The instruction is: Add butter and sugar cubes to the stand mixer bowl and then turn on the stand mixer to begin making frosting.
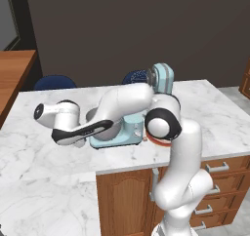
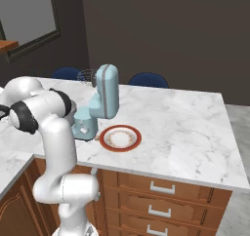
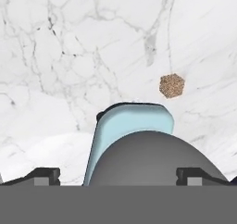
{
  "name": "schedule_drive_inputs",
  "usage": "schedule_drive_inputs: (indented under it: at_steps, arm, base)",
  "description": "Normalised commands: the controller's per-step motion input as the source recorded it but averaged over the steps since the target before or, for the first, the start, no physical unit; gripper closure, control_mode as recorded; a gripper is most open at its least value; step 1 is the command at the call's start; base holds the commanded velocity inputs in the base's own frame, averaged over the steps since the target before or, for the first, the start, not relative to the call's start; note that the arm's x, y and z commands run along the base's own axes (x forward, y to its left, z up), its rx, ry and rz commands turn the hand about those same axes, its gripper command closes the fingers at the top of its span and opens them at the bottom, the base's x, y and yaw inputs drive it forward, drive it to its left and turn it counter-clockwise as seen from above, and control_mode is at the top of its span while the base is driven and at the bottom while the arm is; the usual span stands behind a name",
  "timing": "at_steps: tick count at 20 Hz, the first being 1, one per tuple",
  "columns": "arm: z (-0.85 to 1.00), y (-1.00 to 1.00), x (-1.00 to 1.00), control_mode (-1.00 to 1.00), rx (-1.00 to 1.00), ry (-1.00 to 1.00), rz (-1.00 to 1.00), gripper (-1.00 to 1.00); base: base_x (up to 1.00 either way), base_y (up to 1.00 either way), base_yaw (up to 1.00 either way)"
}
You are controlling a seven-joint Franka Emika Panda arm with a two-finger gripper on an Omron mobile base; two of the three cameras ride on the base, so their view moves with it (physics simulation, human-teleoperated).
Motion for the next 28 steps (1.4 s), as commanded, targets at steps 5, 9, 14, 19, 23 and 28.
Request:
schedule_drive_inputs:
  at_steps: [5,9,14,19,23,28]
  arm:
    - [-0.17,0.00,0.16,-1.00,-0.04,0.00,0.00,-1.00]
    - [-0.14,0.00,0.08,-1.00,-0.03,0.00,0.00,-1.00]
    - [-0.17,0.00,0.13,-1.00,-0.01,0.00,0.00,-1.00]
    - [-0.21,0.00,0.21,-1.00,-0.02,0.00,0.00,-1.00]
    - [-0.16,0.00,0.17,-1.00,-0.02,0.00,0.00,-1.00]
    - [-0.05,0.00,0.14,-1.00,-0.02,0.00,0.00,-1.00]
  base:
    - [0.00,0.00,0.00]
    - [0.00,0.00,0.00]
    - [0.00,0.00,0.00]
    - [0.00,0.00,0.00]
    - [0.00,0.00,0.00]
    - [0.00,0.00,0.00]
